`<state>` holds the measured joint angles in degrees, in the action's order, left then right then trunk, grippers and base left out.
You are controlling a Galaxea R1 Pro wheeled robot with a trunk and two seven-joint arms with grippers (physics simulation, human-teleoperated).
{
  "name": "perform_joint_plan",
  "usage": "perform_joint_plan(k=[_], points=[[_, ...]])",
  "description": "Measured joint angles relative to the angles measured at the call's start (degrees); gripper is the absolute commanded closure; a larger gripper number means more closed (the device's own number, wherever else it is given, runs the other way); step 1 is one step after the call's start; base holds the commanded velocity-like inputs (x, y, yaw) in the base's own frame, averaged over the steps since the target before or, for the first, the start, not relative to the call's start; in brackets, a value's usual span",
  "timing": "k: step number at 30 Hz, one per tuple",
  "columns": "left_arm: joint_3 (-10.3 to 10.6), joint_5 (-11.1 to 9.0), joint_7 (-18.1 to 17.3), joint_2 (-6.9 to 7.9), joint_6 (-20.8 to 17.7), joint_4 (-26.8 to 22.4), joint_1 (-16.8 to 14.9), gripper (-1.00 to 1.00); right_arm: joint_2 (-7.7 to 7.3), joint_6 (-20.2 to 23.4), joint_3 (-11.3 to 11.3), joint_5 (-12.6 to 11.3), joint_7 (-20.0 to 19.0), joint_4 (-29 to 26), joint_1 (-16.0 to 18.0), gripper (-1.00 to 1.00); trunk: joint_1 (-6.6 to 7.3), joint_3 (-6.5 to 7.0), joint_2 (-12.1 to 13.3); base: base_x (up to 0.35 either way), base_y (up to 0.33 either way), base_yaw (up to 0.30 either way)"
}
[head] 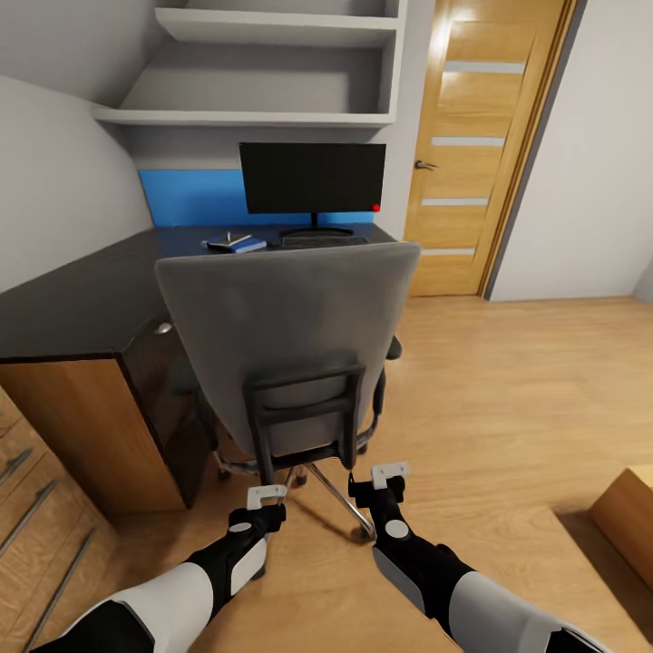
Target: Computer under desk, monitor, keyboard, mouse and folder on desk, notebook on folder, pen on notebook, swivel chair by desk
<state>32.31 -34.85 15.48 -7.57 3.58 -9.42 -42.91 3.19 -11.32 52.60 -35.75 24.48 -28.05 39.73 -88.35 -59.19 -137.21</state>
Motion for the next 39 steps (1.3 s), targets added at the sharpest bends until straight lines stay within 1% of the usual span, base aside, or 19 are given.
perform_joint_plan(k=[7, 39], points=[[0.03, -0.04, 0.00, 0.01, 0.02, 0.01, 0.00, -1.00, 0.00, -0.01, 0.00, 0.01, 0.00, 0.00, 0.00, -1.00, 0.00, 0.00, 0.00, 0.319, -0.046, 0.000], [0.09, 0.11, 0.01, 0.04, -0.02, 0.00, -0.01, -1.00, 0.00, -0.25, 0.05, 0.08, -0.01, 0.08, -0.01, -1.00, 0.00, 0.00, 0.00, 0.319, 0.000, 0.000]])
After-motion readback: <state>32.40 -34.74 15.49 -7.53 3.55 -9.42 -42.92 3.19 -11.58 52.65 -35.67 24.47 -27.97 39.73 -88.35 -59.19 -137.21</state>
